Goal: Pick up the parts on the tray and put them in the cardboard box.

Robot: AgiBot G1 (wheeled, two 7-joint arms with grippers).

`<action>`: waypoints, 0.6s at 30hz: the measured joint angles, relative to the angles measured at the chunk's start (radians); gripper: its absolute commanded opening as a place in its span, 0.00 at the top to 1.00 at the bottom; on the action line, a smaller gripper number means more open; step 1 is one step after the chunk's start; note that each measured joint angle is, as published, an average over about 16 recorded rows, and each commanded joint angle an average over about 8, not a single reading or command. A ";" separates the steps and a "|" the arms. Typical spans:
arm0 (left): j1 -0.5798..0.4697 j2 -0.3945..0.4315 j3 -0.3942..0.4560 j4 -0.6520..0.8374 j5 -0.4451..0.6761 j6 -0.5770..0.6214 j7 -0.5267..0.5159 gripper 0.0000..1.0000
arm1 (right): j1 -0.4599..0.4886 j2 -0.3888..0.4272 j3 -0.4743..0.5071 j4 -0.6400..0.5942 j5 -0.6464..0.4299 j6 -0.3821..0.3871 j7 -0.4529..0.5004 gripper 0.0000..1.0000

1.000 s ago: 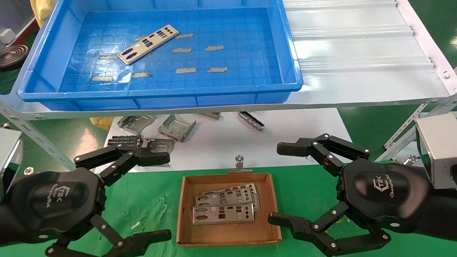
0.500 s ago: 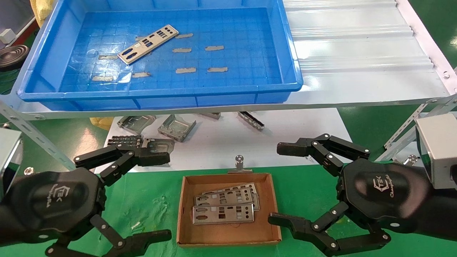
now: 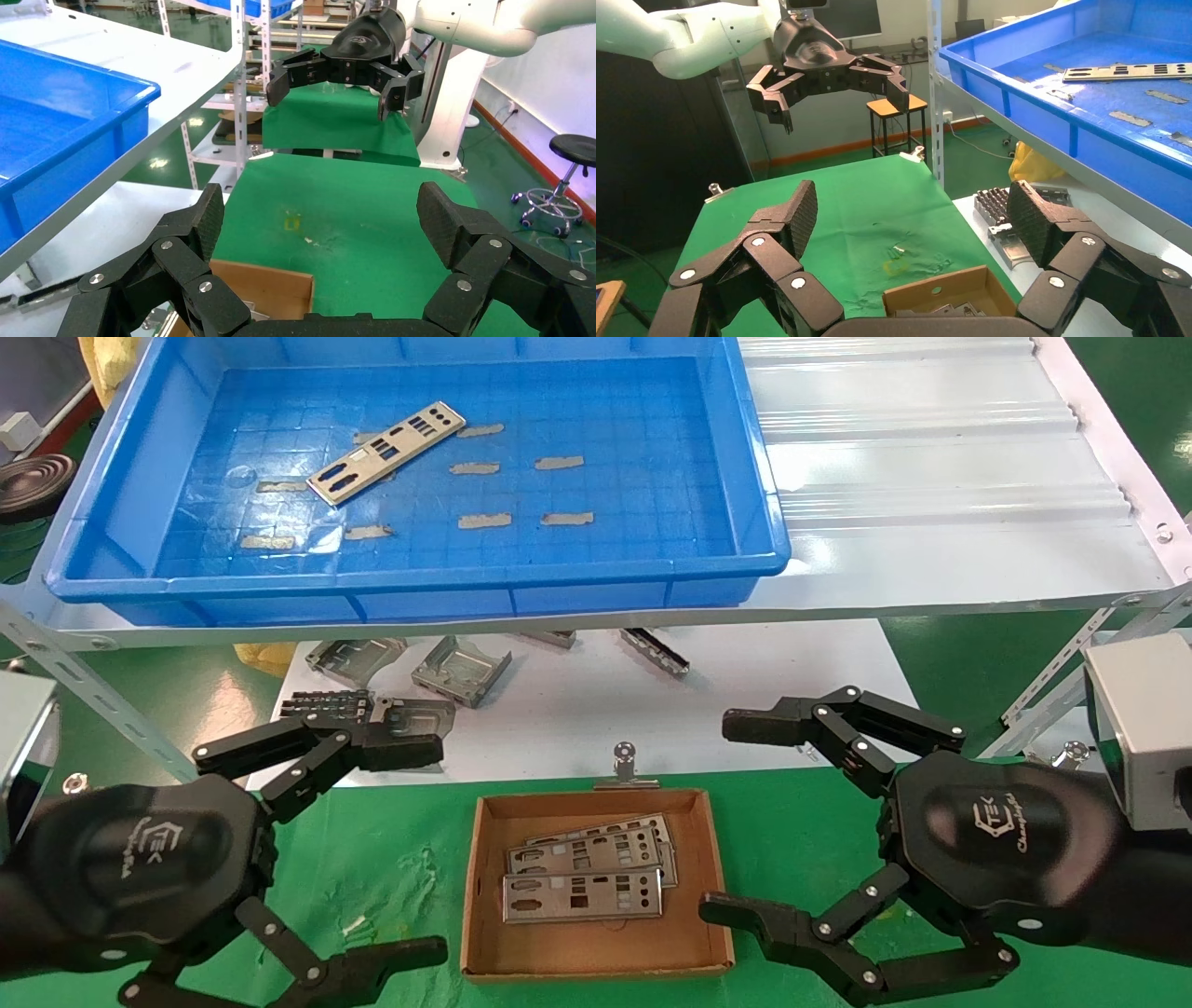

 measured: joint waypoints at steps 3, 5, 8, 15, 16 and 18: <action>0.000 0.000 0.000 0.000 0.000 0.000 0.000 0.00 | 0.000 0.000 0.000 0.000 0.000 0.000 0.000 0.00; 0.000 0.000 0.000 0.000 0.000 0.000 0.000 0.00 | 0.000 0.000 0.000 0.000 0.000 0.000 0.000 0.00; 0.000 0.000 0.000 0.000 0.000 0.000 0.000 0.00 | 0.000 0.000 0.000 0.000 0.000 0.000 0.000 0.00; 0.000 0.000 0.000 0.000 0.000 0.000 0.000 0.00 | 0.000 0.000 0.000 0.000 0.000 0.000 0.000 0.00; 0.000 0.000 0.000 0.000 0.000 0.000 0.000 0.00 | 0.000 0.000 0.000 0.000 0.000 0.000 0.000 0.00; 0.000 0.000 0.000 0.000 0.000 0.000 0.000 0.00 | 0.000 0.000 0.000 0.000 0.000 0.000 0.000 0.00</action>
